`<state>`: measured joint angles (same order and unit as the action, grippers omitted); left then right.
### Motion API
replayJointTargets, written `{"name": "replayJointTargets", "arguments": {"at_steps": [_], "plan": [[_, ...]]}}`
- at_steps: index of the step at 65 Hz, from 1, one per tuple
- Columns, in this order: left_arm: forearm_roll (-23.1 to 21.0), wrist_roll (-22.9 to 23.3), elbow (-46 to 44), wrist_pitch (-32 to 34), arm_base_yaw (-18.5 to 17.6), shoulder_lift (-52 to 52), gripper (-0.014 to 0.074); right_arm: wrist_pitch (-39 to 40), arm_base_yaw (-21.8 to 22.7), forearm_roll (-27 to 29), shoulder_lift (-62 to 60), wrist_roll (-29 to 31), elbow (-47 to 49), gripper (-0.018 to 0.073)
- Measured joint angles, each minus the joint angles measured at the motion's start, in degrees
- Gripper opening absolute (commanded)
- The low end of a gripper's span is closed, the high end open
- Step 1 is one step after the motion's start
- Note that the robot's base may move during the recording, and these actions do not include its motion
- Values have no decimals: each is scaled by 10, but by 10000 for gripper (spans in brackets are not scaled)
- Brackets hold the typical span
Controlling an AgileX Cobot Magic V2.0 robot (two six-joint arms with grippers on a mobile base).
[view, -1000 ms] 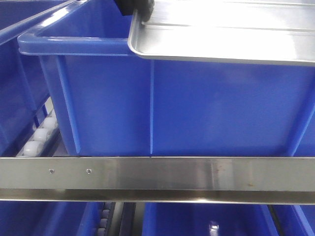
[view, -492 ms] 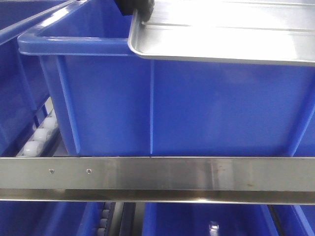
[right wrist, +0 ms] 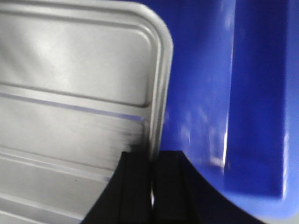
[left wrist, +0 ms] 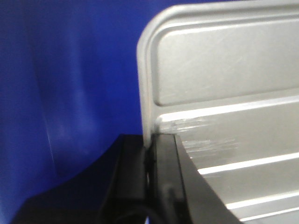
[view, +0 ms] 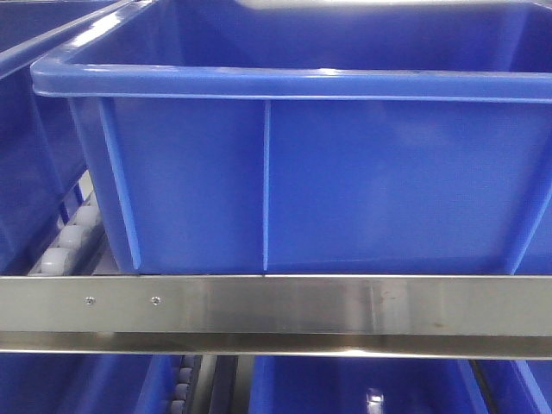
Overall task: Grab silver tray and place in blue box
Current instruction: 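Lower the held tray with both grippers into the blue bin, then open both grippers to release the tray inside the bin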
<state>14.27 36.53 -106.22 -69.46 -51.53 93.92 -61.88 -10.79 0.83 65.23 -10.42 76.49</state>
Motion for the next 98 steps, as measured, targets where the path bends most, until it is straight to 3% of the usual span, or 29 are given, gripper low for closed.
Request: {"name": "replayJointTargets", "arguments": {"at_steps": [14, 33, 61, 71, 76, 86, 91, 95, 98], "plan": [[-34, -28, -4, 30, 67, 12, -96, -9, 0, 13, 89, 3, 81, 57], [-45, -48, -4, 81, 134, 98, -97, 55, -9, 23, 223, 4, 93, 57], [-8, -56, -8, 120, 149, 188, -94, 112, -12, 15, 340, 3, 93, 57], [-7, -59, -12, 118, 149, 193, -53, 116, -12, 15, 344, 2, 93, 67], [-7, -66, -12, 117, 149, 193, 15, 116, -12, 15, 344, 2, 94, 120], [-9, -84, -14, 113, 149, 194, 302, 113, -12, 5, 344, 7, 95, 442], [-9, -87, -14, 113, 149, 194, 404, 110, -12, 0, 344, 8, 95, 575], [-10, -87, -15, 116, 149, 194, 449, 110, -11, -2, 344, 8, 95, 631], [-15, -82, -20, 116, 150, 194, 454, 110, -11, -2, 342, 8, 95, 616]]}}
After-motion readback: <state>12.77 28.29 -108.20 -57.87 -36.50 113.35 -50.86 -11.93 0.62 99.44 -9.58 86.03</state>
